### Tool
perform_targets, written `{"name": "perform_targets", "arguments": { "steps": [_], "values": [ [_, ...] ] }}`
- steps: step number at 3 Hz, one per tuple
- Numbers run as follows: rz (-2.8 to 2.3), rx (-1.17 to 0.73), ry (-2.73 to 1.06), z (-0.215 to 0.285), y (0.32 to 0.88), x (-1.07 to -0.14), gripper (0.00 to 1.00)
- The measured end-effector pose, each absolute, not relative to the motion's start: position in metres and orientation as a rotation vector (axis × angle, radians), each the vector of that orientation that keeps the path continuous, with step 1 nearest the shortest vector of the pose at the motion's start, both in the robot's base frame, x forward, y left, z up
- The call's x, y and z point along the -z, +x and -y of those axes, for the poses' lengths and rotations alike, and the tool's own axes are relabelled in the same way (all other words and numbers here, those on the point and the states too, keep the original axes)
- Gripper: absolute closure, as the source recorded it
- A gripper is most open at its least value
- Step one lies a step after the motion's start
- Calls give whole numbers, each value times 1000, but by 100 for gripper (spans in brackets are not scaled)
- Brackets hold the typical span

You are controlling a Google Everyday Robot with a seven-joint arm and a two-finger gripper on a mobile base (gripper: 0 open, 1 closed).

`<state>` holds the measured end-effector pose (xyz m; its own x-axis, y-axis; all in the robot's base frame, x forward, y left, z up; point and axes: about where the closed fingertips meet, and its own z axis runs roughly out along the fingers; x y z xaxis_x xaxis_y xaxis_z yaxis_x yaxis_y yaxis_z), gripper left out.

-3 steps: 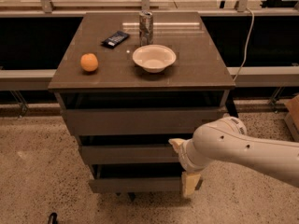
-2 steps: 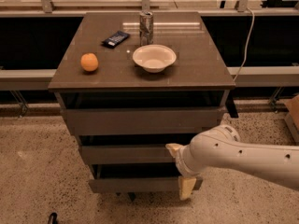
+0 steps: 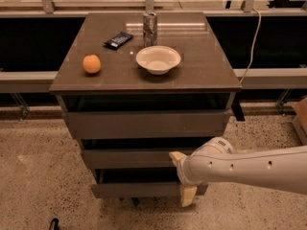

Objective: Open middle drawer

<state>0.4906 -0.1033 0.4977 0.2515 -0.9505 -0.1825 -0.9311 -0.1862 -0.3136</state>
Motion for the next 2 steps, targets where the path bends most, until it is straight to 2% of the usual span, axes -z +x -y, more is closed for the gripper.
{"name": "perform_targets", "arguments": {
  "steps": [1, 2],
  "values": [
    [-1770, 71, -2118, 109, 505, -474, 0],
    [-1804, -19, -1946, 107, 529, -446, 0]
  ]
}}
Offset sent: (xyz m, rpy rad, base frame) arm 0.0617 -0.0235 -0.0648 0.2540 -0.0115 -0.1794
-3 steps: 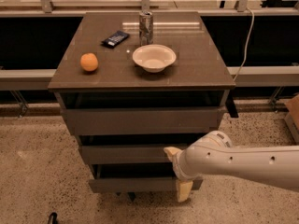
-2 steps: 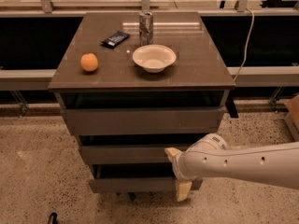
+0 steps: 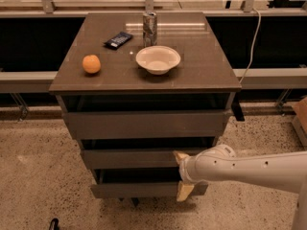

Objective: Open middle drawer

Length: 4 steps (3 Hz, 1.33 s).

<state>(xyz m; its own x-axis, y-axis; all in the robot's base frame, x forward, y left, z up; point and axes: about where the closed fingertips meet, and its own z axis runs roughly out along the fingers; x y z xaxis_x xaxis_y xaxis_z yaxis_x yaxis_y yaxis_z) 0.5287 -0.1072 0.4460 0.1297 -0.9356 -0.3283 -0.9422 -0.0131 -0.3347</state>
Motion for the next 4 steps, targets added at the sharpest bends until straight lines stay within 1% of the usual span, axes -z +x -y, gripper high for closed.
{"name": "perform_targets", "arguments": {
  "steps": [1, 3, 4],
  "values": [
    [-1795, -99, -1829, 110, 543, -437, 0],
    [-1727, -98, -1794, 117, 590, -457, 0],
    [-1726, -133, -1814, 110, 606, -448, 4]
  ]
}}
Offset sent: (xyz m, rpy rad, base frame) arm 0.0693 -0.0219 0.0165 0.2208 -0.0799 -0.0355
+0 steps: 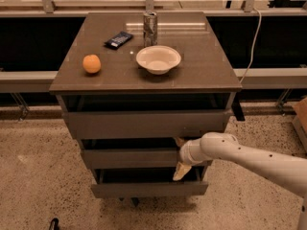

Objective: Open middle drawer

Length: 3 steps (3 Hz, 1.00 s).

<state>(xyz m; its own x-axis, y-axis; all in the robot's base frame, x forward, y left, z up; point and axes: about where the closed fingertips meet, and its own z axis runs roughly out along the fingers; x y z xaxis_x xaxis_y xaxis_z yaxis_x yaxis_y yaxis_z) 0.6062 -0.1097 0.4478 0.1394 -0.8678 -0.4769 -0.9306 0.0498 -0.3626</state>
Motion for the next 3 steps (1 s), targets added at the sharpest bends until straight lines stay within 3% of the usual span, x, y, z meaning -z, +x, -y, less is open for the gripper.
{"name": "perform_targets", "arguments": {
  "steps": [1, 3],
  "values": [
    [-1734, -187, -1814, 101, 609, -432, 18],
    [-1739, -239, -1843, 89, 596, -415, 19]
  ]
}}
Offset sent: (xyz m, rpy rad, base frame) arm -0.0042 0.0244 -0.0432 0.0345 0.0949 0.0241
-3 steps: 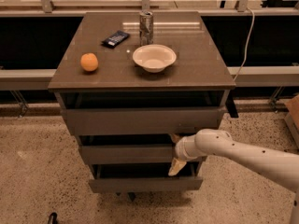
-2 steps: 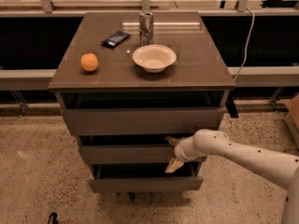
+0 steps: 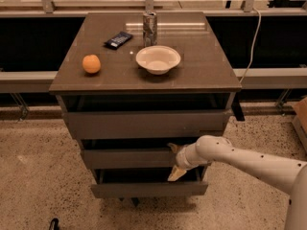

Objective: Open middle drawer

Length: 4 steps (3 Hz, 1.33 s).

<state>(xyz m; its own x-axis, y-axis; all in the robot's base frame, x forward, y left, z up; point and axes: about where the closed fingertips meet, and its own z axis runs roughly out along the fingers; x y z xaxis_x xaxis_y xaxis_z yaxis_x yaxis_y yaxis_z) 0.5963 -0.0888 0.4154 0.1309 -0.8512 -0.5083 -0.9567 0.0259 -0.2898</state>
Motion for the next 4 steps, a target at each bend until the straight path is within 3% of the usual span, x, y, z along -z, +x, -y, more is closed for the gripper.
{"name": "perform_targets", "arguments": {
  "steps": [4],
  "values": [
    [-1650, -263, -1884, 95, 515, -475, 15]
  ]
}}
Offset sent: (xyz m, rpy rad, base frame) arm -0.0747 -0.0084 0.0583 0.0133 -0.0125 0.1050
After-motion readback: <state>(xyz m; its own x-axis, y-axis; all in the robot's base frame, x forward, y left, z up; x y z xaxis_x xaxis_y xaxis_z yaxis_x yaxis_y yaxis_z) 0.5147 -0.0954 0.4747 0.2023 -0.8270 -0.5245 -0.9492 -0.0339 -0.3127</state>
